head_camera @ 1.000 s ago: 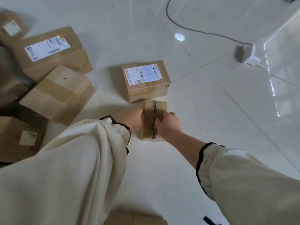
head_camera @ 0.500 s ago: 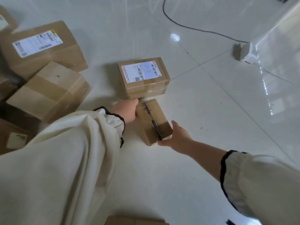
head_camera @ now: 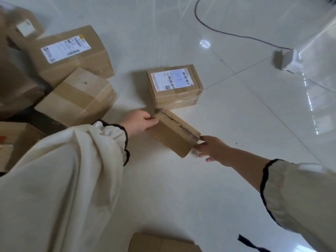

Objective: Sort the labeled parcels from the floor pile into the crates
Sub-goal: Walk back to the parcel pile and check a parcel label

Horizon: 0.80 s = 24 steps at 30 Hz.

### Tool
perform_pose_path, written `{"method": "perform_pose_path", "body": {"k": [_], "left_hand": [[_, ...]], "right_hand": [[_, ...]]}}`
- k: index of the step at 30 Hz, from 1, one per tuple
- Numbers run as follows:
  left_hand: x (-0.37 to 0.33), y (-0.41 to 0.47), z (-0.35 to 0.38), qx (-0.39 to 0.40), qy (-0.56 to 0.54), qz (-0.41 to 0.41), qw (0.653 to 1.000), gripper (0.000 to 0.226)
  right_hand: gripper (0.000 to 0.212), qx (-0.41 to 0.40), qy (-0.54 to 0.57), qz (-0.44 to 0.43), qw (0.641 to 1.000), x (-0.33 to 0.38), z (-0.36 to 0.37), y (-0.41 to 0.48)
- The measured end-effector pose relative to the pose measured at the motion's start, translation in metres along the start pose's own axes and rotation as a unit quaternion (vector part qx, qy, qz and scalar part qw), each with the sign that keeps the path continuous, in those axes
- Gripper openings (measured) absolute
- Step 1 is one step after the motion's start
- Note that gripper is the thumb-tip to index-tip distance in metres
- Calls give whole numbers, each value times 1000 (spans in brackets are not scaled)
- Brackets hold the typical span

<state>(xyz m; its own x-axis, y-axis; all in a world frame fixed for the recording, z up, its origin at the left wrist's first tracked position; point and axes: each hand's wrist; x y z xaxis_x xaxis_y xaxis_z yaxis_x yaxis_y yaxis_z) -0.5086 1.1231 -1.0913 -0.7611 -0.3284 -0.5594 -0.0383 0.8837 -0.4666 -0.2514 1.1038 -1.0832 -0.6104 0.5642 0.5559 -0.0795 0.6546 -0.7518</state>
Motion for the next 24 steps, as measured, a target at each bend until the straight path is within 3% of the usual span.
{"method": "perform_pose_path", "body": {"k": [2, 4, 7, 11, 13, 16, 18, 19, 21, 24], "left_hand": [[1, -2, -6, -6, -41, -32, 999, 39], [0, -7, -8, 9, -9, -53, 999, 47], [-4, -12, -6, 60, 17, -93, 994, 49], [-8, -16, -3, 45, -8, -83, 996, 48], [0, -18, -3, 47, -40, -86, 994, 44], [20, -20, 1, 83, 19, -70, 994, 15], [25, -26, 4, 110, 107, -11, 988, 50], [25, -28, 6, 114, 125, 18, 985, 63], [22, -29, 9, 122, 143, 44, 981, 57], [20, -26, 6, 152, 145, 20, 977, 30]], "right_hand": [[32, 56, 69, 70, 994, 3, 2, -3], [40, 92, 102, 111, 984, 5, 4, -1], [42, 76, 109, 140, 981, 9, 8, 2], [36, 57, 82, 149, 984, 11, 9, 2], [27, 44, 54, 129, 989, 11, 9, -1], [31, 9, -124, 6, 992, 0, 8, 2], [48, 11, -209, -80, 975, -6, 10, 3], [57, 18, -214, -102, 971, -8, 12, 3], [63, 16, -168, -119, 978, -6, 16, 1], [40, 7, -82, -101, 991, 3, 11, 1]]}}
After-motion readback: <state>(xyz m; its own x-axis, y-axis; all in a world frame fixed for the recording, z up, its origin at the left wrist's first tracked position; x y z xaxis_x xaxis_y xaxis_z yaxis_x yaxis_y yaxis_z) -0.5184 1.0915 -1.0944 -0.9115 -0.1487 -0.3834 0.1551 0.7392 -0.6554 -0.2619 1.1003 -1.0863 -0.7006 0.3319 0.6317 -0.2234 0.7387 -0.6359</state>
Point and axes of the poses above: each hand's wrist, its own y-axis towards the middle knuckle, its own z-axis out of the palm, x = y × z, and after that the axes turned 6 degrees about y, right-handed
